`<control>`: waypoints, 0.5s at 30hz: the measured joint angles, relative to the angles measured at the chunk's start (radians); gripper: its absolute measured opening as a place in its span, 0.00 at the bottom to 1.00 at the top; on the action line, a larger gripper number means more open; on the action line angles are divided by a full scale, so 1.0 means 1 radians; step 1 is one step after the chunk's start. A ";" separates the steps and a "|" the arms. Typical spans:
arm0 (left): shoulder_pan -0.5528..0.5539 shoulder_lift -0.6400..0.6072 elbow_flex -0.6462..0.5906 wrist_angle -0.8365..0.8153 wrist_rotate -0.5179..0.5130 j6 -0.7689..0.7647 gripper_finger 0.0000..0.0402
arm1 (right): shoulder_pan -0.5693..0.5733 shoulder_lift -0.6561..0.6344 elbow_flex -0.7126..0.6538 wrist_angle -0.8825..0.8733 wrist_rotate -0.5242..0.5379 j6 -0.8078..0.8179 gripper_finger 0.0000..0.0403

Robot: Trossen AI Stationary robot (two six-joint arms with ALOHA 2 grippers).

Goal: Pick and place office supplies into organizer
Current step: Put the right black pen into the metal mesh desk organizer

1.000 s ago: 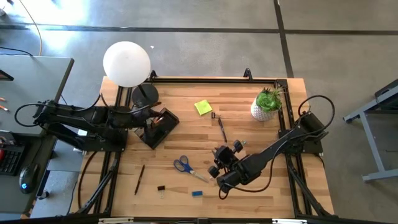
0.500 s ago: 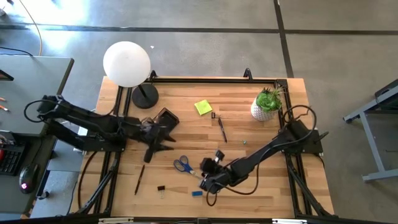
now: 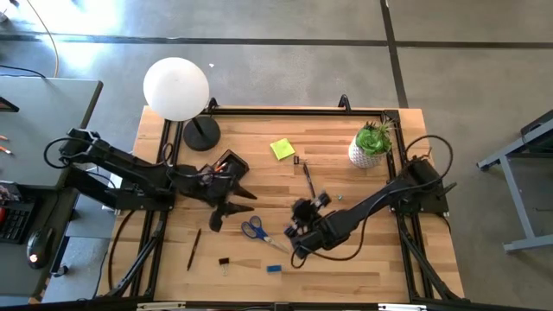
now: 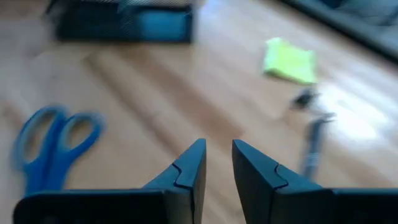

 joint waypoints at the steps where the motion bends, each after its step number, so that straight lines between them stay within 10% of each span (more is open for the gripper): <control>1: 0.004 0.015 0.031 -0.003 0.026 0.012 0.34 | 0.000 -0.014 0.000 -0.049 0.021 0.036 0.18; 15: 0.012 0.133 0.165 0.013 0.316 0.072 0.28 | -0.032 -0.055 0.001 -0.288 -0.058 0.282 0.18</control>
